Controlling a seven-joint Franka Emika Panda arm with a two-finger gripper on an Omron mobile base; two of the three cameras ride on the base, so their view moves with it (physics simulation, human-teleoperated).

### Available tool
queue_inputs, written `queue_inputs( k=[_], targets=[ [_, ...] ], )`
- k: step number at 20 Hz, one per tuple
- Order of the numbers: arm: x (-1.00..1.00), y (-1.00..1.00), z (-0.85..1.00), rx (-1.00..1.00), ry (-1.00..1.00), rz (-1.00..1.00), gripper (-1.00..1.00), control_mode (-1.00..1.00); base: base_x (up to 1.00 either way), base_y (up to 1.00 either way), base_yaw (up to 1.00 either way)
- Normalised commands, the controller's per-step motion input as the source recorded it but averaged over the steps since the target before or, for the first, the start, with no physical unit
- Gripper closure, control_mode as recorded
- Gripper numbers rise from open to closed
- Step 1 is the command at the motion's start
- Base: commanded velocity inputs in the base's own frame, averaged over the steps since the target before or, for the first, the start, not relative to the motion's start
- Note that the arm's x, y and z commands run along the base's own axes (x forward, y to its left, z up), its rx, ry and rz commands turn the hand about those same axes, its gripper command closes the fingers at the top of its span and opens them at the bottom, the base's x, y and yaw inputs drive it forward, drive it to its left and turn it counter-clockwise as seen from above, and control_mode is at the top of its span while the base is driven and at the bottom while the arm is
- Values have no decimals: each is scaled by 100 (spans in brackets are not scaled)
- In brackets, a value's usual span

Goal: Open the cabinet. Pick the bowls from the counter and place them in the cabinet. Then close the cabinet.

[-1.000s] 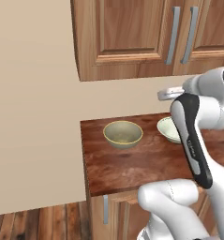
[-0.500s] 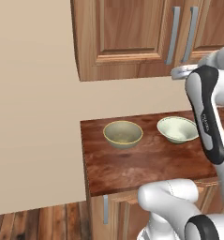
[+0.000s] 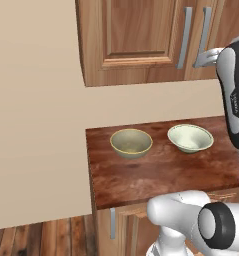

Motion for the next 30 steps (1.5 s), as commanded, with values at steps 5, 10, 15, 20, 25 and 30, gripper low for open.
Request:
queue_inputs(
  k=[5, 10, 15, 20, 25, 30],
  targets=[
    [26, -30, 5, 0, 0, 0, -100, -100, 0, 0, 0],
    [50, -12, -1, 1, -8, 0, -100, -100, 0, 0, 0],
    [53, -1, -5, 1, -15, 0, -100, -100, 0, 0, 0],
    [50, -6, -1, 3, -7, 0, -100, -100, 0, 0, 0],
    [59, -15, 0, 5, 0, 0, -100, -100, 0, 0, 0],
    [62, -13, 0, 4, 0, 0, -100, -100, 0, 0, 0]
  ],
)
